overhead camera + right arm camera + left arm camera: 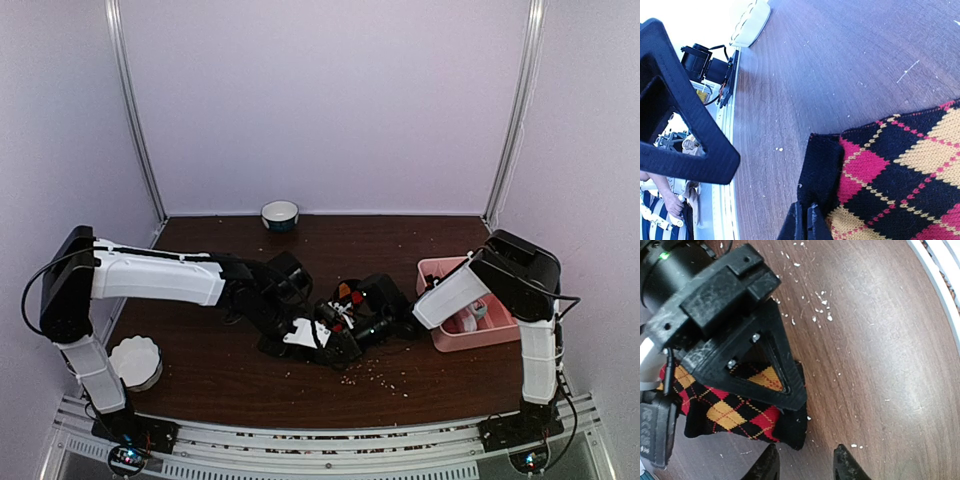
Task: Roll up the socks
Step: Roll the sock.
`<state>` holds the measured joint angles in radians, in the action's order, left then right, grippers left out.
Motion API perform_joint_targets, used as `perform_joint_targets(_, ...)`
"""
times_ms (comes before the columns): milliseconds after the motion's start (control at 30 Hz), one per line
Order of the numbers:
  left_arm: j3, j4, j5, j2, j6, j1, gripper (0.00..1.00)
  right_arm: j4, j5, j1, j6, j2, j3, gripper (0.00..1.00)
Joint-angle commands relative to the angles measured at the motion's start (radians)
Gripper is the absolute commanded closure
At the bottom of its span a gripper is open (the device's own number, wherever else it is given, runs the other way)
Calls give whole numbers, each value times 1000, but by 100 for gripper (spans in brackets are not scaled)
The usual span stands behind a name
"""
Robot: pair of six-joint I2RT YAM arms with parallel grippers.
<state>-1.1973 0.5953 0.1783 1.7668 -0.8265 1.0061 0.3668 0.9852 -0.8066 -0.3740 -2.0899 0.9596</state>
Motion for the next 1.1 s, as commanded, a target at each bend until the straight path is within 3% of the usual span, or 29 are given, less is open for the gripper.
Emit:
perform_joint_targets(0, 0, -16, 13, 58, -27, 3, 61, -211, -65, 29, -17, -95, -64, 100)
perform_joint_targets(300, -45, -61, -74, 152, -21, 0, 64, -195, -50, 29, -29, -93, -68, 100)
perform_joint_targets(800, -84, -45, -60, 178, 1, 0, 65, -173, -36, 28, -47, -93, -70, 100)
perform_joint_targets(1067, -127, 52, -69, 247, -2, 0, 73, -171, -28, 30, -50, -77, -78, 100)
